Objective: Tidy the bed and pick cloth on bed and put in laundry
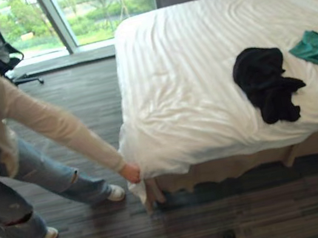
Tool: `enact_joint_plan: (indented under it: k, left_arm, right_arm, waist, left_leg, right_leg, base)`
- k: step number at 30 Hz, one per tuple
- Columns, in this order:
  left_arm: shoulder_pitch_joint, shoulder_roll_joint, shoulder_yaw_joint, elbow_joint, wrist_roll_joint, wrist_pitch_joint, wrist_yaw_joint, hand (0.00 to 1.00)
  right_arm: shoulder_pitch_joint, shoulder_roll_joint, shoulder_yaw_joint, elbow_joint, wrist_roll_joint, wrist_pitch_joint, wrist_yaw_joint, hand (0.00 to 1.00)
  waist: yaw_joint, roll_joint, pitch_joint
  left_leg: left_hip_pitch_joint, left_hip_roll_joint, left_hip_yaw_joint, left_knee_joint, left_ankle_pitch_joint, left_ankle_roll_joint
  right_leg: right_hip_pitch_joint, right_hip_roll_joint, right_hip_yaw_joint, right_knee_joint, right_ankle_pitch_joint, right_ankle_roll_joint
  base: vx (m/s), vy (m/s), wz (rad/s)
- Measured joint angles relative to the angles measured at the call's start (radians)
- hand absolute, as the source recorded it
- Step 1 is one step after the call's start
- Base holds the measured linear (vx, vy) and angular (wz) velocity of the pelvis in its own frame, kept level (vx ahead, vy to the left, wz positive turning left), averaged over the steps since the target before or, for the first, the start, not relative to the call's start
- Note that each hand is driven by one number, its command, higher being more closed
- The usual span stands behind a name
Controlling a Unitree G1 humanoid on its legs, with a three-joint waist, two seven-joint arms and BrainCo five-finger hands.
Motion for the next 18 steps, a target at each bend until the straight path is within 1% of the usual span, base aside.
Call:
enact_joint_plan:
  k: [6,14,17,18]
  left_arm:
    - [0.000,-0.019,0.000,-0.001,-0.019,0.000,0.001,0.00]
    - [0.000,-0.018,0.000,-0.001,-0.019,0.000,0.001,0.00]
    - [-0.015,-0.002,0.001,-0.002,-0.042,0.001,0.001,0.00]
    - [-0.027,0.019,0.004,-0.008,-0.058,0.001,0.001,0.00]
  right_arm:
    - [-0.008,-0.001,-0.006,0.015,-0.001,0.003,0.000,0.00]
    - [-0.017,-0.003,-0.021,0.038,-0.003,0.006,-0.001,0.00]
    - [-0.017,-0.005,-0.021,0.039,-0.008,0.006,-0.001,0.00]
    - [-0.018,-0.005,-0.021,0.039,-0.010,0.006,-0.001,0.00]
  waist:
    - [-0.002,-0.002,0.000]
    - [-0.003,-0.006,0.000]
    - [-0.004,-0.006,0.000]
    - [-0.005,-0.007,0.000]
  left_leg:
    - [0.020,0.000,0.001,0.000,-0.004,0.000]
    - [0.037,-0.001,-0.005,0.001,-0.008,0.000]
    - [0.038,-0.001,-0.006,0.005,-0.019,-0.001]
    - [0.037,-0.001,-0.007,0.005,-0.019,-0.001]
  right_leg:
    - [0.010,0.002,0.008,-0.003,-0.005,-0.002]
    - [0.026,0.002,0.006,-0.004,-0.007,0.001]
    - [0.025,0.001,0.006,-0.005,-0.010,0.001]
    - [0.026,0.001,0.006,-0.005,-0.010,0.001]
  base:
    - [0.00,-0.009,-0.04]
    - [0.00,-0.001,0.00]
    - [-0.02,-0.005,0.00]
    - [0.00,0.000,0.00]
